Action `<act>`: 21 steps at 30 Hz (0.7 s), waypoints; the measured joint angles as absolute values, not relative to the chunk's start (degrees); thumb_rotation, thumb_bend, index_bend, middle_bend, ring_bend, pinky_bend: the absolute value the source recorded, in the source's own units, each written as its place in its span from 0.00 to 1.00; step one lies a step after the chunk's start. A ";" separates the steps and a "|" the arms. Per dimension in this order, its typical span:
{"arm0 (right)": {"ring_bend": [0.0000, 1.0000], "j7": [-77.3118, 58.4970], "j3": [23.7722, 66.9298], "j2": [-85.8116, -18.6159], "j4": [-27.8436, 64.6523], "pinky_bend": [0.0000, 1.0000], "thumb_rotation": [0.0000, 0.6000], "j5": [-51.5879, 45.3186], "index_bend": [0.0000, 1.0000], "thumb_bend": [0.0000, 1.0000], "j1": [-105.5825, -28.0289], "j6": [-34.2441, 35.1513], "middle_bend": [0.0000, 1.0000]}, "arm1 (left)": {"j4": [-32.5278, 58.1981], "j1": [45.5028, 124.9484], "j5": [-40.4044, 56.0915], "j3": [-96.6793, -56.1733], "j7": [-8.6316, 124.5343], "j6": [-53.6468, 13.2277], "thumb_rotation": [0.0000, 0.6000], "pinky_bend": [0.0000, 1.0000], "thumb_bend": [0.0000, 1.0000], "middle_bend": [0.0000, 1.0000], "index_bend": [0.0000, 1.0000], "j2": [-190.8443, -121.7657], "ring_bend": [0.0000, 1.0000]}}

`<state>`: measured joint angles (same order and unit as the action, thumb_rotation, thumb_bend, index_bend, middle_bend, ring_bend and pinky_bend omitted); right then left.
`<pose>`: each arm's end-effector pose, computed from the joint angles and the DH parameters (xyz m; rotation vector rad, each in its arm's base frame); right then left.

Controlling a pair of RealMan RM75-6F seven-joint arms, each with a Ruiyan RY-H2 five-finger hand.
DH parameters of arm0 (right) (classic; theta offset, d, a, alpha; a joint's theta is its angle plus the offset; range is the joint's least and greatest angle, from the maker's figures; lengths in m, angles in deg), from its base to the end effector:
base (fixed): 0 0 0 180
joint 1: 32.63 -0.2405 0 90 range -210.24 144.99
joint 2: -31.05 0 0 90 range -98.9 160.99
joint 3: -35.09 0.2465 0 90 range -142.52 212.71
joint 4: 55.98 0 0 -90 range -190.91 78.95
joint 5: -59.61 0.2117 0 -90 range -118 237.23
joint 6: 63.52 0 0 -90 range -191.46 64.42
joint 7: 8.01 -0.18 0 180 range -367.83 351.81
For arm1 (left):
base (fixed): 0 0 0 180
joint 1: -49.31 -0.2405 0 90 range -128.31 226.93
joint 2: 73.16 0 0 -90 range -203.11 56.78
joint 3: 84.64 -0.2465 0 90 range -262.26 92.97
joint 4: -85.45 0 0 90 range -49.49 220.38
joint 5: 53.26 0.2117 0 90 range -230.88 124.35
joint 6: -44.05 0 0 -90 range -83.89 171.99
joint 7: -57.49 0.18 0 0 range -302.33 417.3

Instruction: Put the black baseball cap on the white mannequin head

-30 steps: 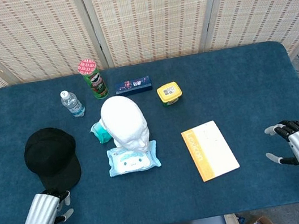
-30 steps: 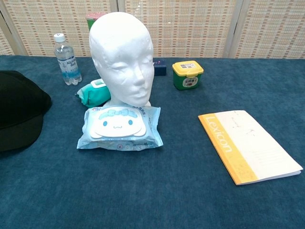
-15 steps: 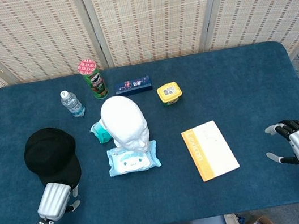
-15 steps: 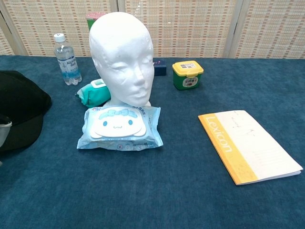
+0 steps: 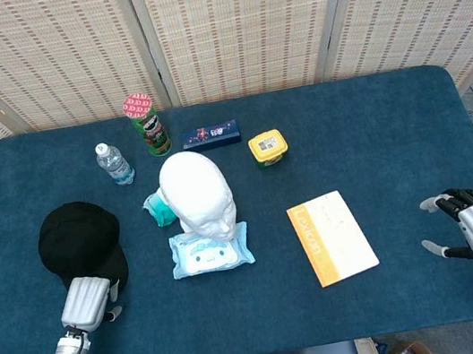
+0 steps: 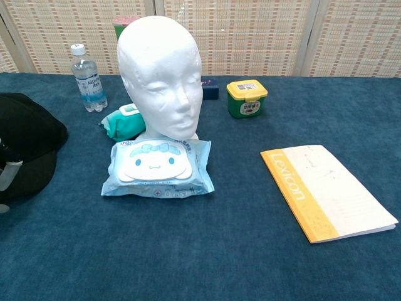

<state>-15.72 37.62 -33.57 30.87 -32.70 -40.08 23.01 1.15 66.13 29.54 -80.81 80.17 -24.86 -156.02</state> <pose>-0.2919 -0.2290 0.1545 1.4775 -0.8562 1.0401 -0.2578 0.2707 0.0179 -1.7303 -0.7874 -0.7298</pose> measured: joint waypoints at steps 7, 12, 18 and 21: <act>0.31 -15.87 37.50 -33.53 30.87 0.32 1.00 -32.97 0.38 0.05 -40.06 23.19 0.45 | 1.75 66.87 25.59 -80.00 82.08 -23.59 1.00 0.66 0.03 0.86 0.71 -156.51 0.60; 0.31 -15.96 37.51 -33.50 30.86 0.32 1.00 -32.93 0.38 0.05 -40.07 23.19 0.45 | 2.51 67.63 23.56 -79.58 82.86 -22.71 1.00 0.66 0.03 0.86 0.71 -156.84 0.60; 0.31 -15.18 37.44 -33.57 30.92 0.32 1.00 -32.94 0.38 0.05 -40.18 22.87 0.45 | 3.17 68.40 22.25 -79.63 83.42 -21.99 1.00 0.66 0.03 0.86 0.71 -157.21 0.60; 0.31 -14.96 37.32 -33.58 31.04 0.32 1.00 -33.13 0.38 0.05 -40.17 22.93 0.45 | 3.29 68.69 21.74 -79.64 83.65 -21.97 1.00 0.66 0.03 0.86 0.71 -157.38 0.60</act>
